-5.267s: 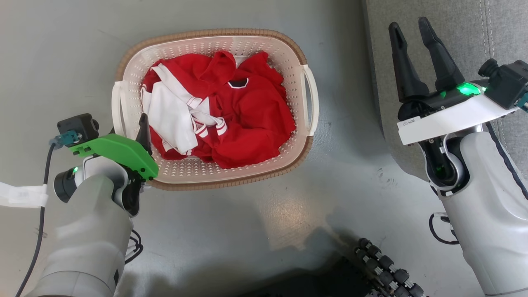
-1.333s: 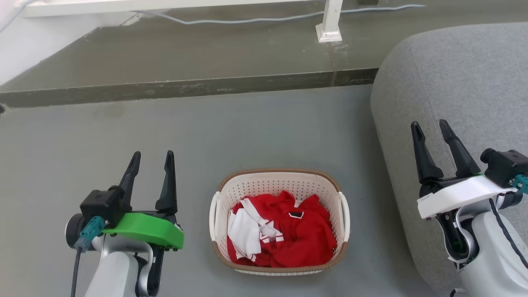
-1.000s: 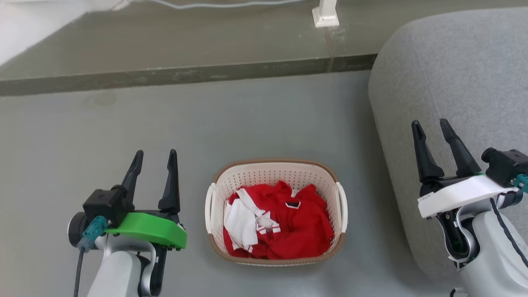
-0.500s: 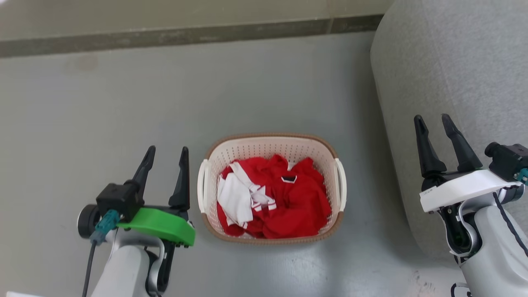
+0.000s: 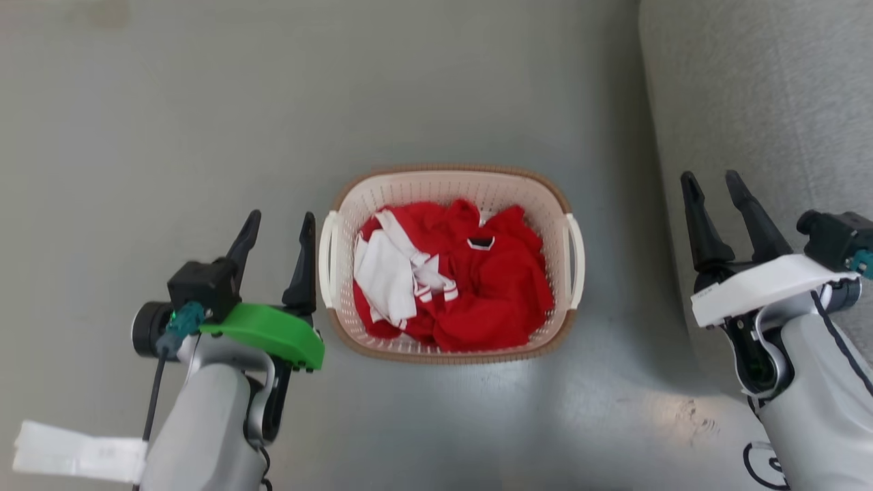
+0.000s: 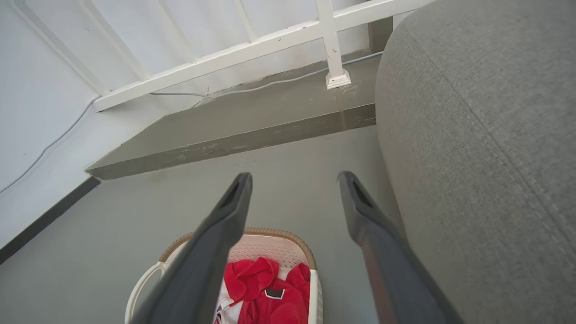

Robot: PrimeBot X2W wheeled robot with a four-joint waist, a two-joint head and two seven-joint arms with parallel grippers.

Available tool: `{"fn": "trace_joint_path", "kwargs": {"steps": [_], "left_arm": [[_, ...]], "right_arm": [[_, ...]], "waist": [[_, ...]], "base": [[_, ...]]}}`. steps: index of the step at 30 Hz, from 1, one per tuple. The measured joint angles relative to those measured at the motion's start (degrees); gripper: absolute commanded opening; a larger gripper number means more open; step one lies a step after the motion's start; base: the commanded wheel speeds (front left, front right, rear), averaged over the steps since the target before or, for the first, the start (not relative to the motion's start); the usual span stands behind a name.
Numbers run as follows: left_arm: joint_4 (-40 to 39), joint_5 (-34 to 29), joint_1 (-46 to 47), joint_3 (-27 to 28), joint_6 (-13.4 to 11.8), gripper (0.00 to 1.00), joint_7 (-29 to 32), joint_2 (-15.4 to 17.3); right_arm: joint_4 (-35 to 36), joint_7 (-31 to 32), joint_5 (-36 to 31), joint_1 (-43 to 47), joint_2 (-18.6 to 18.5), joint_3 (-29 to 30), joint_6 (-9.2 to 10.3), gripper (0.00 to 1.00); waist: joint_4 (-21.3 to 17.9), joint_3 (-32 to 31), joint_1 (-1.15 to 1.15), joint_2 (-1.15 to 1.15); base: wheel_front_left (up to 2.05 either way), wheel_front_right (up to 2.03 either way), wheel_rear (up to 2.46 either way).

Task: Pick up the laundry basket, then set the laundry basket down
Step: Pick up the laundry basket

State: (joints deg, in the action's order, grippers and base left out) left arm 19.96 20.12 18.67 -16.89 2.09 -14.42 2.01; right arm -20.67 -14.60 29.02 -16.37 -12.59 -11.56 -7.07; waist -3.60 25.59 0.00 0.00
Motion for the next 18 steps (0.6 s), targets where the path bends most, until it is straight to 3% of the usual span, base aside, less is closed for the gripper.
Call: {"fn": "trace_joint_path", "kwargs": {"steps": [18], "left_arm": [[14.81, 1.36, 14.14, -1.82, 0.57, 1.0, 2.35, -0.11]], "right_arm": [[-11.67, 0.02, 4.59, -9.96, -0.46, -6.76, 0.0, 1.0]], "waist": [[0.46, 13.03, 0.01, 0.0]], "base": [[0.0, 0.0, 0.0]]}}
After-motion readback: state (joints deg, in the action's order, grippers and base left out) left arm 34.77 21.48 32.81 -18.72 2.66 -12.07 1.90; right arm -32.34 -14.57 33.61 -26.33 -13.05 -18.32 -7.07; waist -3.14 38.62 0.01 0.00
